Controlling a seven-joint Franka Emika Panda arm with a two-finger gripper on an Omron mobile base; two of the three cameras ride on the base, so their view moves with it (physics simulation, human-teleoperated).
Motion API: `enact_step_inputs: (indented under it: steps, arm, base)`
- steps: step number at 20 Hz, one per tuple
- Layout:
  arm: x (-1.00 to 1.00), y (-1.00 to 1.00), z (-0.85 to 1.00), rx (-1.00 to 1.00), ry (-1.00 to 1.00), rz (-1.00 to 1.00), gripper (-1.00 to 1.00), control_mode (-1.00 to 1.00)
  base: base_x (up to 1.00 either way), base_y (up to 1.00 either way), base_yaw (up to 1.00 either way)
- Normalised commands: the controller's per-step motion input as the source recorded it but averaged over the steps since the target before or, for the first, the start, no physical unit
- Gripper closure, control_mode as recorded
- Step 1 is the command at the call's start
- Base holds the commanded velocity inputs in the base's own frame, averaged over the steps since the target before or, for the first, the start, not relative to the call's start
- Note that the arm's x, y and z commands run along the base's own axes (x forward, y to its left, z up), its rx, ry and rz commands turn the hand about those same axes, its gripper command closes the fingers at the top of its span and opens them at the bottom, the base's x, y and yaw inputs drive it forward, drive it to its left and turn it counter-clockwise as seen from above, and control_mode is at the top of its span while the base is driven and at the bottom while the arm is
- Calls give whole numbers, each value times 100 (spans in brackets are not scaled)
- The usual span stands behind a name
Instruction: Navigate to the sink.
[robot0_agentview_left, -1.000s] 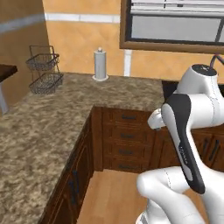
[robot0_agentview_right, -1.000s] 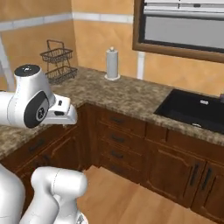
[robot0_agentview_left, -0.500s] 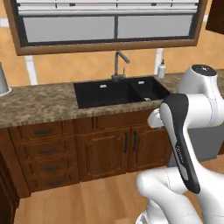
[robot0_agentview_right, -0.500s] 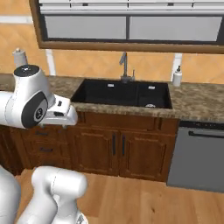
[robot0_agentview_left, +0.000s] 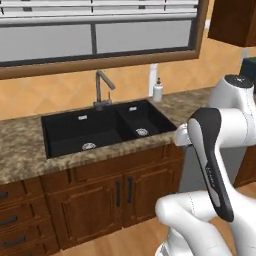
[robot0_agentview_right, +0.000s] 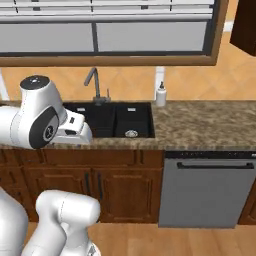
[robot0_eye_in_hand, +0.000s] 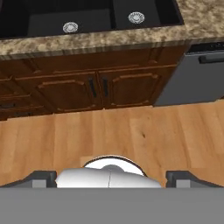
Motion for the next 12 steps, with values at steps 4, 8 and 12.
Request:
enact_step_inputs:
  steps: [4,8,12]
  arm:
    - [0,0,0,0,0,0,-100,100]
    - [0,0,0,0,0,0,-100,100]
    - [0,0,0,0,0,0,-100,100]
  base:
    - [100,-10,26]
    - [93,-11,41]
    - [77,-3,37]
